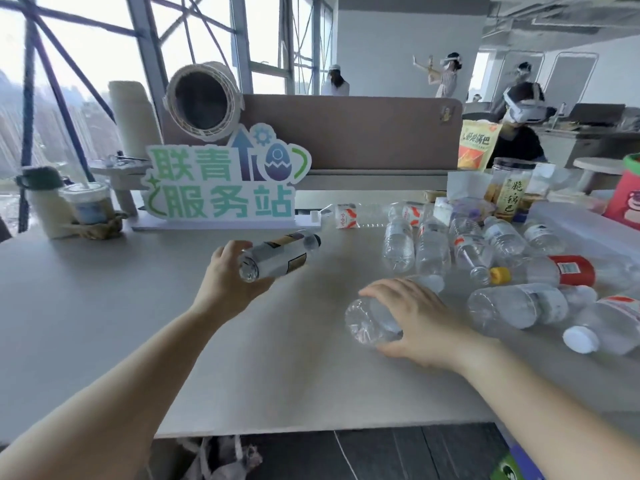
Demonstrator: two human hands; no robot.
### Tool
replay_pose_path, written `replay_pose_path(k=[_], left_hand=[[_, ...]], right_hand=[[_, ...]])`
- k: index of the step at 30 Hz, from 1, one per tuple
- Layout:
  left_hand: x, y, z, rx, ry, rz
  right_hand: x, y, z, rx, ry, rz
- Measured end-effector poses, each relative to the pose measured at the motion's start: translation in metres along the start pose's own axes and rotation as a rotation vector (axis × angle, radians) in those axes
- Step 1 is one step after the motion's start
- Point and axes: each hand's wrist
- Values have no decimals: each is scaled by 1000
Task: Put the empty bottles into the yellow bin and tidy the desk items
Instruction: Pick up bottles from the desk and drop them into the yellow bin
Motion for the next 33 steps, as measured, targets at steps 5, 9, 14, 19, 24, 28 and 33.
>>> replay_pose_path(k=[5, 9, 14, 19, 24, 28, 33], left_hand=[[6, -93, 59, -125, 37, 56], [19, -172, 100, -244, 38, 32], [45, -265, 137, -393, 4, -15], [97, -348, 154, -533, -76, -42], [167, -433, 149, -668, -119, -112], [219, -493, 145, -714, -142, -164], [245, -546, 148, -708, -124, -279]], right_hand=[[67, -16, 2, -193, -90, -124], [135, -22, -5, -333, -150, -345], [221, -9, -33, -360, -222, -655], [329, 21, -92, -311, -359, -729], [453, 56, -167, -279, -429, -984], [534, 88, -210, -271, -465, -1193], [594, 96, -231, -248, -490, -1295]])
Point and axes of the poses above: each hand's wrist, its own z-axis away from the middle knuckle, its own y-axis out of the palm, x = y × z, and after that the axes turned 7 degrees about -x, right-handed
